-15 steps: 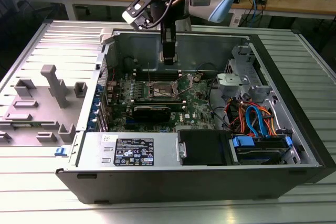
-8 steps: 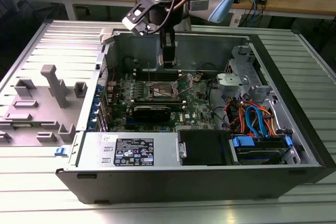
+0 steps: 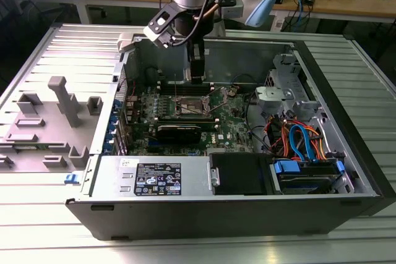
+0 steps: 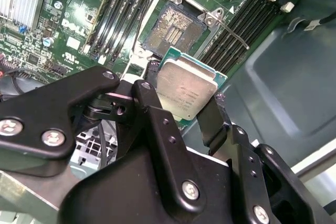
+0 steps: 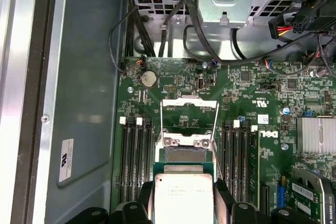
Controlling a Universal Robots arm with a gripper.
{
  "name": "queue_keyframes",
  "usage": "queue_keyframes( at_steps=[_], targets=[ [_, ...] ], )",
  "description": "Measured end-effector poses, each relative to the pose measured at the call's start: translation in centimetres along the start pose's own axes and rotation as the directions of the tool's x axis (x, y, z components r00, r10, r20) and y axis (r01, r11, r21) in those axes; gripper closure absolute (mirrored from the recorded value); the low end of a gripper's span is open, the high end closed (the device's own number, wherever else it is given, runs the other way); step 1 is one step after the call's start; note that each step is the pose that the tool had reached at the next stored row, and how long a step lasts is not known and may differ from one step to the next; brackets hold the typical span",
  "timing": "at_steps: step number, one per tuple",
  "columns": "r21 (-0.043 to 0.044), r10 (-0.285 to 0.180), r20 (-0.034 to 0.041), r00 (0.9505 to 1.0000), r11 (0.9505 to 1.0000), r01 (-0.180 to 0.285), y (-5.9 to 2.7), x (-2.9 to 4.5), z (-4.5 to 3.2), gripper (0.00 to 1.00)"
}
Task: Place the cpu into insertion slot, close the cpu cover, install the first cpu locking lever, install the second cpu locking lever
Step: 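Place the cpu into insertion slot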
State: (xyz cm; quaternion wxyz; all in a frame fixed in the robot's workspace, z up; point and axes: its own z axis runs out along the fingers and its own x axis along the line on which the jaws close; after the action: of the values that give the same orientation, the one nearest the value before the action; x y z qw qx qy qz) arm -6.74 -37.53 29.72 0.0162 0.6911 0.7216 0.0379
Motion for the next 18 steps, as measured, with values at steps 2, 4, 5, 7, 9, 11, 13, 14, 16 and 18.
queue_keyframes(
  at_steps=[2,4,5,7,9,11,13,14,16,18],
  targets=[
    [0.0000,0.000,0.0000,1.0000,1.0000,0.000,-0.03,0.00,0.11,0.45],
    [0.0001,0.000,0.0003,1.0000,1.0000,0.000,-0.06,-0.01,0.14,0.45],
    [0.0000,0.000,0.0000,1.0000,1.0000,0.000,-0.07,0.00,0.16,0.45],
    [0.0000,0.000,0.0000,1.0000,1.0000,0.000,-0.07,0.00,0.16,0.45],
    [0.0001,0.000,0.0001,1.0000,1.0000,0.000,-0.07,0.00,0.16,0.45],
    [0.0001,0.000,0.0000,1.0000,1.0000,0.000,-0.07,0.00,0.17,0.45],
    [0.0000,0.000,0.0001,1.0000,1.0000,0.000,-0.07,0.00,0.18,0.45],
    [0.0000,0.000,0.0000,1.0000,1.0000,0.000,-0.07,0.00,0.18,0.45],
    [0.0000,0.000,0.0000,1.0000,1.0000,0.000,-0.07,0.00,0.18,0.45],
    [0.0001,0.000,-0.0001,1.0000,1.0000,0.000,-0.07,0.00,0.19,0.45]
  ],
)
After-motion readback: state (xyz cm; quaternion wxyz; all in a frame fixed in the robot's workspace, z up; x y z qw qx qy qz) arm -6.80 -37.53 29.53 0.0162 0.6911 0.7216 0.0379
